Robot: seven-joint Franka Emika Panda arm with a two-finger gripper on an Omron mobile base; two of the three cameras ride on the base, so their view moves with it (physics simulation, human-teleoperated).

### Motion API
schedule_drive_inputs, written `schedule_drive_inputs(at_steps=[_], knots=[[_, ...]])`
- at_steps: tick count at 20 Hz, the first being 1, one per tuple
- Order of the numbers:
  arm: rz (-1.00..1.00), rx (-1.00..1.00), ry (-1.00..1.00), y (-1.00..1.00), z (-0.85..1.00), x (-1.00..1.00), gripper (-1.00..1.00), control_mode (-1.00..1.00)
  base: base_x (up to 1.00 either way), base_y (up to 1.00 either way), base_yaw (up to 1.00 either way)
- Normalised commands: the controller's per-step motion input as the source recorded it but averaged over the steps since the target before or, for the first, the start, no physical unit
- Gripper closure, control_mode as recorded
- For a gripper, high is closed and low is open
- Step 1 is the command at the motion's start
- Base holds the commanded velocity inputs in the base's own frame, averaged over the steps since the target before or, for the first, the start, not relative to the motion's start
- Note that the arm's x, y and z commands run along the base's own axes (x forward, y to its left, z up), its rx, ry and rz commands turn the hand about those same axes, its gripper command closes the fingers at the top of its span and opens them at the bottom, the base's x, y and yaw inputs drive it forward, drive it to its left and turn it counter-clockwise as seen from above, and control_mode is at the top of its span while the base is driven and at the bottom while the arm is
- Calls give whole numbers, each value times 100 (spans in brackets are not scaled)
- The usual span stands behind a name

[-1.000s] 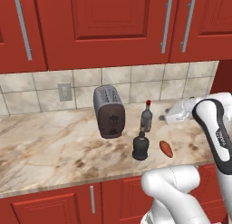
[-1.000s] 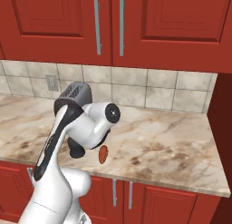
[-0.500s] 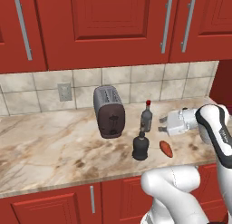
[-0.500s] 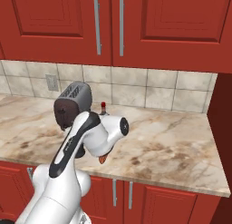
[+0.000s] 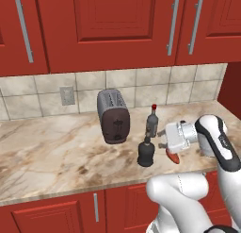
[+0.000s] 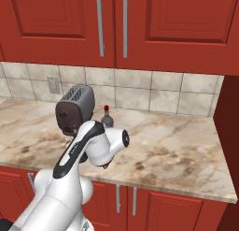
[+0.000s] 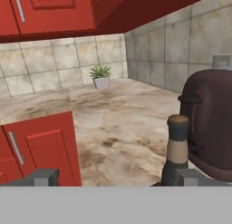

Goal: Place the liquors on the top shelf of the fridge to keep them out of children's reach, and place the sweet potato on lower shelves for easy access.

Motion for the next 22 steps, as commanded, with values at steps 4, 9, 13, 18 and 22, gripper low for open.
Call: schedule_drive_inputs(at_steps=[4,9,13,18,22], knots=[[7,0,-1,1,-19,0,-100,-100,0,0,0],[2,0,0,0,-8,14,-100,-100,0,0,0],[0,0,0,0,-2,23,-100,-100,0,0,0],[0,0,0,1,-4,23,-100,-100,0,0,0],[0,0,0,1,-6,18,-100,-100,0,0,0]])
